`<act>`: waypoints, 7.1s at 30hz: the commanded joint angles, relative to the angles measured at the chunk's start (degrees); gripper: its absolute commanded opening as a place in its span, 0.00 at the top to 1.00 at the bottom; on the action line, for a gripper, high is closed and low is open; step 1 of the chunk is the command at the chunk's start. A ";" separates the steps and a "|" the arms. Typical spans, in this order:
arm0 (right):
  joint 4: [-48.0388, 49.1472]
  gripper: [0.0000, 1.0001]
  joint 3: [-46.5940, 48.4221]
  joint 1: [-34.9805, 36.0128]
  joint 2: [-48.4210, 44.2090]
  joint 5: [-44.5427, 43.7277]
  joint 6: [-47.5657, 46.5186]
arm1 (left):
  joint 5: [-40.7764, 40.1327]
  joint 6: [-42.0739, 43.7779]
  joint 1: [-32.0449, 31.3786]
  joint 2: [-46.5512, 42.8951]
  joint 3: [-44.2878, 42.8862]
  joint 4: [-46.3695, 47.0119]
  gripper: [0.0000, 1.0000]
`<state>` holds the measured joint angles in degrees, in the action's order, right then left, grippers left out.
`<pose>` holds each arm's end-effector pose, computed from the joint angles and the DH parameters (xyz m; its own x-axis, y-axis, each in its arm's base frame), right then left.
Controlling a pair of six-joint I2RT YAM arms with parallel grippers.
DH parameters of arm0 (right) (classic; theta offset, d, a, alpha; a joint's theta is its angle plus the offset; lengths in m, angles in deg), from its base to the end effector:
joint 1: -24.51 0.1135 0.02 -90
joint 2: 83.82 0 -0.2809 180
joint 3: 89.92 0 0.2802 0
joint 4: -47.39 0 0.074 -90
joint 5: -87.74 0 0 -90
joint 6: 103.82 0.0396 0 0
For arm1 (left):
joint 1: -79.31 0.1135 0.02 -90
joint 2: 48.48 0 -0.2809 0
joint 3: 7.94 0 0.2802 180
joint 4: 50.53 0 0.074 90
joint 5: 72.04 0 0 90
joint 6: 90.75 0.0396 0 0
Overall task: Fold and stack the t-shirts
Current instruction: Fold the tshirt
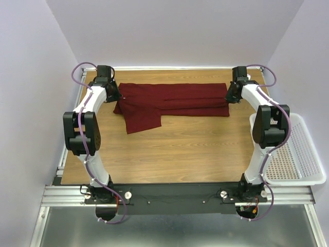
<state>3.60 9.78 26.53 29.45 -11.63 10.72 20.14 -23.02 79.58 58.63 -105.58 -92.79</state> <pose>0.4643 0.0099 0.2106 -0.7435 0.3838 -0.5476 0.3977 0.9121 0.0993 0.4494 0.0006 0.2467 -0.7337 -0.3822 -0.5619 -0.2801 0.9234 -0.2624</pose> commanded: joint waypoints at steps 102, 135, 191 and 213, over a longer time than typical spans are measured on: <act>7.95 0.35 -17.11 5.36 -12.82 11.84 -1.42 | -22.65 2.49 -15.66 14.37 -23.90 7.47 0.36; 19.73 0.44 -27.28 -4.48 -6.92 13.33 9.74 | -5.87 -0.59 0.87 0.56 23.56 13.28 0.92; 35.63 0.63 30.27 25.49 37.46 51.73 10.53 | 18.83 -12.10 1.57 -0.06 21.91 32.00 0.53; 39.68 0.86 31.50 25.66 40.01 53.49 14.22 | 18.04 -13.07 -0.10 5.30 17.78 31.30 0.55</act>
<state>41.55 39.83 51.56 67.72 40.30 24.44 38.04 -35.58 79.91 62.54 -86.39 -61.51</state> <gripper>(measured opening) 0.152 0.453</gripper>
